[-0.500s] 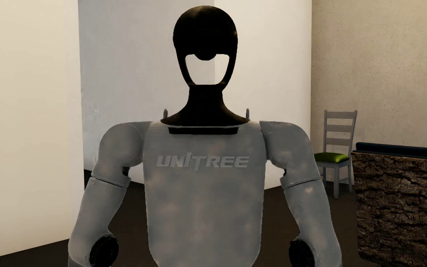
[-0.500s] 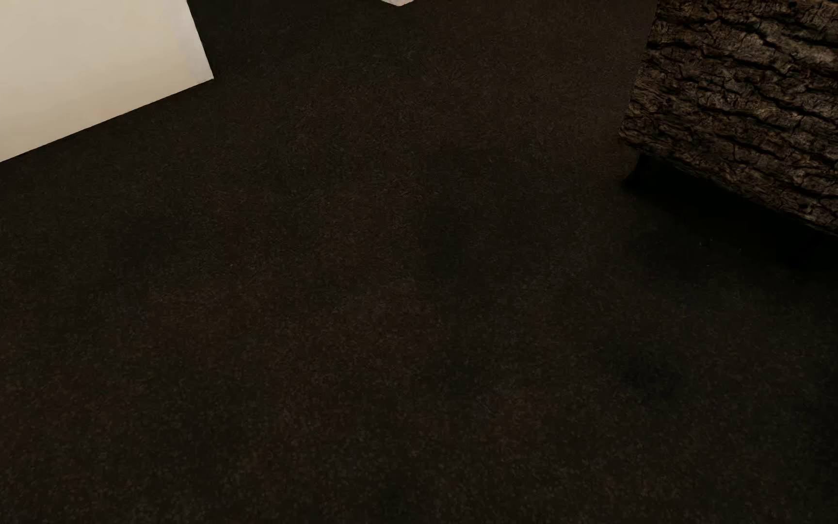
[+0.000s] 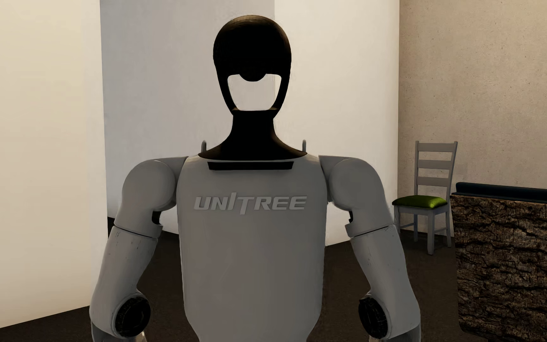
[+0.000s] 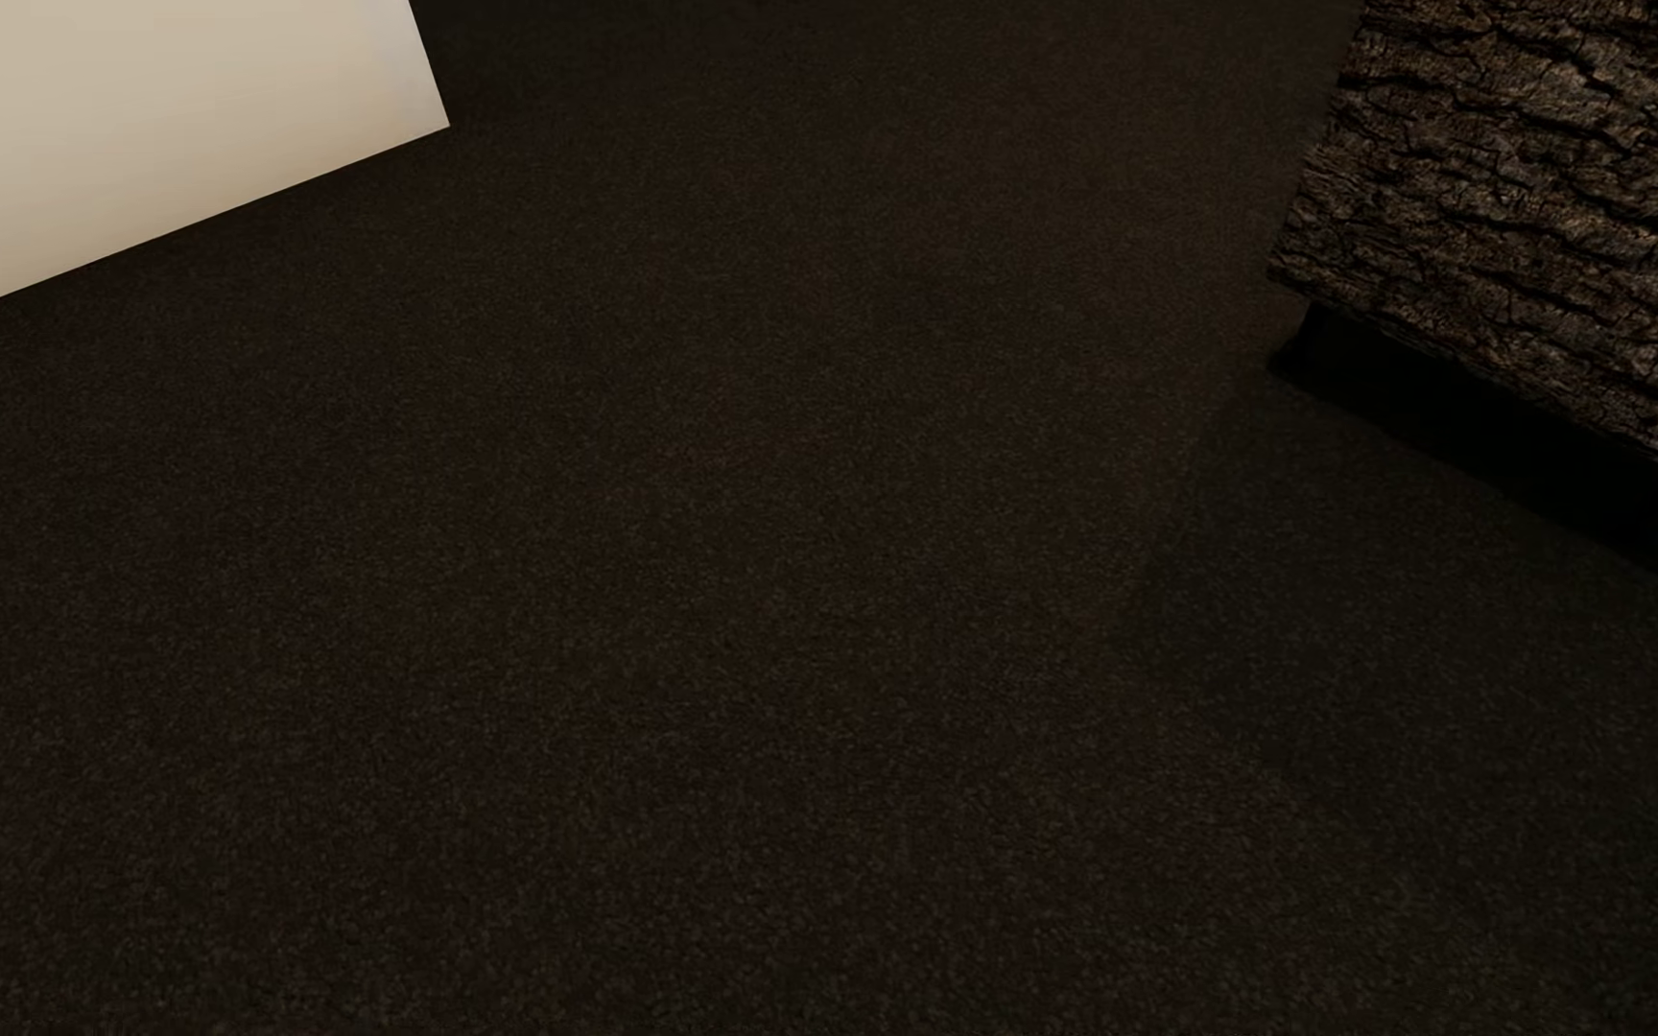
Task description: Avoid the corner
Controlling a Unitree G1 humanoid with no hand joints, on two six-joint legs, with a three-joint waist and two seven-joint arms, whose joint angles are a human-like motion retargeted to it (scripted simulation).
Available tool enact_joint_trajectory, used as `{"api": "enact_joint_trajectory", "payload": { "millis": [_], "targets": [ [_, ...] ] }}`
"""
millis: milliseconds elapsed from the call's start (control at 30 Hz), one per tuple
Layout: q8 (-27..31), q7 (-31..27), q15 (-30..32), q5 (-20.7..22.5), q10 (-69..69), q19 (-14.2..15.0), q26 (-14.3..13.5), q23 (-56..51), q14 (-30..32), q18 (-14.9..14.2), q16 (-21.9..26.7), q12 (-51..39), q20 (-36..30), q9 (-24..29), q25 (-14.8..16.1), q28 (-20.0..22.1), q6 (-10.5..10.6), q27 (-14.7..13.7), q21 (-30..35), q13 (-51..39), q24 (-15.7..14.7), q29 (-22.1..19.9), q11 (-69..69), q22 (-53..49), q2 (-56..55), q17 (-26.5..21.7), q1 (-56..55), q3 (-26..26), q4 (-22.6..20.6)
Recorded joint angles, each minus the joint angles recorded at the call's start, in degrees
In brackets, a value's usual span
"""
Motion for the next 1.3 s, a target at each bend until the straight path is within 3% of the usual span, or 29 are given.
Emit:
{"api": "enact_joint_trajectory", "payload": {
  "millis": [100,133,167,267,367,433,467,500,533,567,600,633,667,733,767,833,900,933,967,1000,1033,1100,1167,1200,1233,1300],
  "targets": [
    [0.0,0.0,-1.84,-0.89,-0.08,0.0,0.0,1.24,-2.62,0.0,1.22,-0.43,-2.36,3.02,0.0,0.0,-0.62,0.0,-0.24,1.96,0.0,0.0,14.19,0.12,-7.82,-0.34,4.17,-1.25,-1.06],
    [0.0,0.0,-2.37,-0.42,-0.19,0.0,0.0,1.26,-3.68,0.0,2.9,0.15,-1.75,4.09,0.0,0.0,-0.65,0.0,0.37,2.4,0.0,0.0,19.4,-3.92,-11.1,-0.21,5.55,-2.05,-0.8],
    [0.0,0.0,-2.57,-0.43,-0.52,0.0,0.0,1.54,-4.99,0.0,3.38,-0.55,-2.8,3.94,0.0,0.0,0.02,0.0,0.67,3.4,0.0,0.0,22.9,-3.72,-14.1,-0.29,6.64,-4.47,0.25],
    [0.0,0.0,1.01,-0.57,-1.64,0.0,0.0,3.06,-8.76,0.0,2.4,-3.76,-0.77,4.77,0.0,0.0,2.15,0.0,1.22,5.27,0.0,0.0,17.99,-2.05,-22.2,-1.52,9.9,-9.45,2.14],
    [0.0,0.0,6.37,-1.4,-2.54,0.0,0.0,7.11,-15.27,0.0,2.36,-6.0,-0.2,6.12,0.0,0.0,2.06,0.0,0.92,6.39,0.0,0.0,10.77,-2.13,-27.39,-1.58,17.59,-10.62,2.4],
    [0.0,0.0,6.69,-1.42,-2.86,0.0,0.0,9.18,-16.72,0.0,2.35,-7.3,-0.59,6.61,0.0,0.0,2.17,0.0,0.34,6.66,0.0,0.0,7.84,-0.67,-29.31,-1.6,21.87,-12.12,2.69],
    [0.0,0.0,5.99,-2.78,-3.68,0.0,0.0,9.64,-15.64,0.0,2.29,-7.54,-1.51,6.33,0.0,0.0,2.24,0.0,0.63,6.52,0.0,0.0,9.53,0.43,-30.01,-1.76,23.57,-13.97,2.64],
    [0.0,0.0,5.89,-1.32,-3.0,0.0,0.0,10.13,-14.17,0.0,3.28,-6.59,-4.01,5.79,0.0,0.0,2.81,0.0,1.15,6.55,0.0,0.0,11.48,-1.27,-30.91,-1.79,24.57,-14.89,4.05],
    [0.0,0.0,4.08,-0.7,-1.09,0.0,0.0,10.63,-10.87,0.0,1.81,-5.59,-0.98,5.0,0.0,0.0,3.53,0.0,0.85,6.69,0.0,0.0,15.78,1.32,-32.53,-1.61,23.79,-16.39,5.61],
    [0.0,0.0,2.12,0.0,2.0,0.0,0.0,9.72,-5.51,0.0,1.86,-4.86,-4.6,5.04,0.0,0.0,4.56,0.0,1.3,7.25,0.0,0.0,18.67,2.13,-30.86,-2.42,24.31,-16.82,6.69],
    [0.0,0.0,-0.04,0.88,7.67,0.0,0.0,11.29,4.04,0.0,2.01,-2.94,-4.56,4.65,0.0,0.0,4.51,0.0,2.46,6.24,0.0,0.0,20.43,1.92,-29.04,-1.84,22.65,-16.51,7.47],
    [0.0,0.0,-2.38,0.68,18.0,0.0,0.0,11.35,13.64,0.0,2.2,-1.55,-5.25,3.59,0.0,0.0,3.75,0.0,2.26,6.21,0.0,0.0,20.95,2.56,-27.0,-1.55,17.25,-15.39,7.59],
    [0.0,0.0,-4.38,2.84,30.43,0.0,0.0,10.06,19.24,0.0,1.72,-0.94,-5.6,5.64,0.0,0.0,4.22,0.0,1.04,5.58,0.0,0.0,20.19,2.82,-22.35,-1.57,12.0,-14.39,9.3],
    [0.0,0.0,-6.5,4.65,49.65,0.0,0.0,7.87,17.62,0.0,2.53,1.13,-5.86,7.34,0.0,0.0,3.12,0.0,1.77,4.06,0.0,0.0,16.04,2.39,-13.27,-1.19,0.37,-7.45,8.62],
    [0.0,0.0,-6.88,4.14,51.22,0.0,0.0,5.66,17.35,0.0,2.09,2.42,-4.54,7.1,0.0,0.0,2.1,0.0,1.5,3.69,0.0,0.0,13.11,2.97,-8.72,-1.34,-5.89,-4.23,7.46],
    [0.0,0.0,-5.95,4.02,37.32,0.0,0.0,1.97,22.86,0.0,2.41,5.31,-0.56,8.07,0.0,0.0,0.55,0.0,0.46,2.45,0.0,0.0,5.55,0.73,1.69,-1.24,-14.03,3.61,6.21],
    [0.0,0.0,-5.89,3.42,15.56,0.0,0.0,-1.62,26.24,0.0,3.5,6.62,-2.7,7.85,0.0,0.0,0.05,0.0,0.6,0.18,0.0,0.0,-0.5,0.45,10.2,-3.03,-19.47,7.72,5.23],
    [0.0,0.0,-6.86,3.39,6.14,0.0,0.0,-3.17,18.87,0.0,3.34,7.1,-1.88,7.43,0.0,0.0,0.07,0.0,0.19,-0.88,0.0,0.0,-2.54,0.49,13.86,-3.71,-21.19,9.59,5.23],
    [0.0,0.0,-7.97,3.3,0.38,0.0,0.0,-4.31,6.03,0.0,3.58,7.82,-2.57,6.6,0.0,0.0,0.29,0.0,0.04,-2.14,0.0,0.0,-3.22,-0.04,16.75,-4.42,-22.62,10.52,5.58],
    [0.0,0.0,-8.92,2.8,0.2,0.0,0.0,-4.34,-2.15,0.0,3.35,8.13,-2.87,6.02,0.0,0.0,-0.01,0.0,-0.51,-3.26,0.0,0.0,-2.81,1.11,18.64,-4.67,-23.99,11.5,5.63],
    [0.0,0.0,-8.87,2.67,0.37,0.0,0.0,-3.99,2.12,0.0,3.63,8.34,-3.78,6.43,0.0,0.0,-0.17,0.0,-1.64,-3.64,0.0,0.0,-1.97,1.01,20.33,-4.53,-24.79,13.53,5.84],
    [0.0,0.0,-0.16,0.34,8.5,0.0,0.0,-2.36,26.96,0.0,3.5,8.53,-4.34,5.54,0.0,0.0,-2.43,0.0,-3.73,-2.58,0.0,0.0,3.44,2.07,20.97,-3.18,-29.03,14.61,4.14],
    [0.0,0.0,19.95,-2.19,14.02,0.0,0.0,0.98,28.54,0.0,3.25,7.3,-5.44,5.35,0.0,0.0,-3.74,0.0,-2.41,-0.37,0.0,0.0,22.86,4.23,14.33,-1.95,-25.04,11.33,0.57],
    [0.0,0.0,19.68,-3.62,13.98,0.0,0.0,1.68,26.33,0.0,3.36,6.9,-4.29,5.23,0.0,0.0,-4.18,0.0,-0.19,0.16,0.0,0.0,35.47,2.96,7.19,-2.22,-21.84,9.39,-1.32],
    [0.0,0.0,11.78,-4.19,11.53,0.0,0.0,1.43,22.47,0.0,3.18,5.82,-2.79,6.54,0.0,0.0,-4.03,0.0,0.36,0.76,0.0,0.0,43.99,2.44,2.32,-2.12,-15.43,6.56,-2.28],
    [0.0,0.0,0.82,-2.6,7.13,0.0,0.0,2.17,13.79,0.0,3.21,2.17,-1.34,7.36,0.0,0.0,-1.61,0.0,1.56,2.01,0.0,0.0,46.8,1.69,-8.46,-2.18,-4.45,-0.18,-1.32]
  ]
}}
